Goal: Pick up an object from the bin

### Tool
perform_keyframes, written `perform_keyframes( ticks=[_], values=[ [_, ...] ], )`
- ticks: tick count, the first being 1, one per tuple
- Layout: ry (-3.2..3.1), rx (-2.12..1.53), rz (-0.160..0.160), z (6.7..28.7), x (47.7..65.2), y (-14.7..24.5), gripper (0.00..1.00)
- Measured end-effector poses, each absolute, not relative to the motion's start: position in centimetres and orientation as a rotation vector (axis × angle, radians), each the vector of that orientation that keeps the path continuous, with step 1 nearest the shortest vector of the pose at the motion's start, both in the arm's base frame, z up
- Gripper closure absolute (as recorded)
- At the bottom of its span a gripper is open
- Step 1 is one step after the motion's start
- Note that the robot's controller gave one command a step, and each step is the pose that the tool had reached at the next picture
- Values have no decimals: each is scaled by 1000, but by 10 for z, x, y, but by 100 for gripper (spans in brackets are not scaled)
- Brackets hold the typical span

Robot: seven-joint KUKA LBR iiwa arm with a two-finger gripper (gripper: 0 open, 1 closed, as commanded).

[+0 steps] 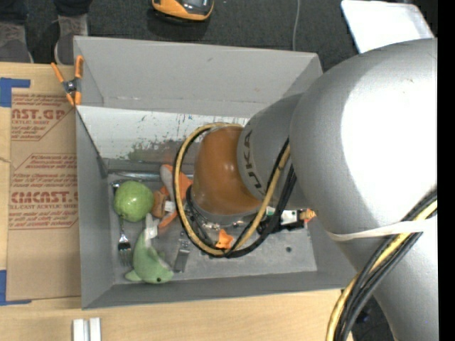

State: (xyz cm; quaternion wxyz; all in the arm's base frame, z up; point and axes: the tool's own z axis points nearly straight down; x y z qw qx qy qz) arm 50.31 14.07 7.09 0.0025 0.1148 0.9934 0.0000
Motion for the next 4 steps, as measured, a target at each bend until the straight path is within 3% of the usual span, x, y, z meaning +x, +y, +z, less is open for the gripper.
perform_keyframes(
  ticks=[1,2,3,4],
  values=[
    [3024,837,6,71,521,113,0],
    [3128,189,2,71,509,160,0],
    [3131,-167,6,71,496,208,0],
    [3087,-552,2,71,514,218,0]
  ],
)
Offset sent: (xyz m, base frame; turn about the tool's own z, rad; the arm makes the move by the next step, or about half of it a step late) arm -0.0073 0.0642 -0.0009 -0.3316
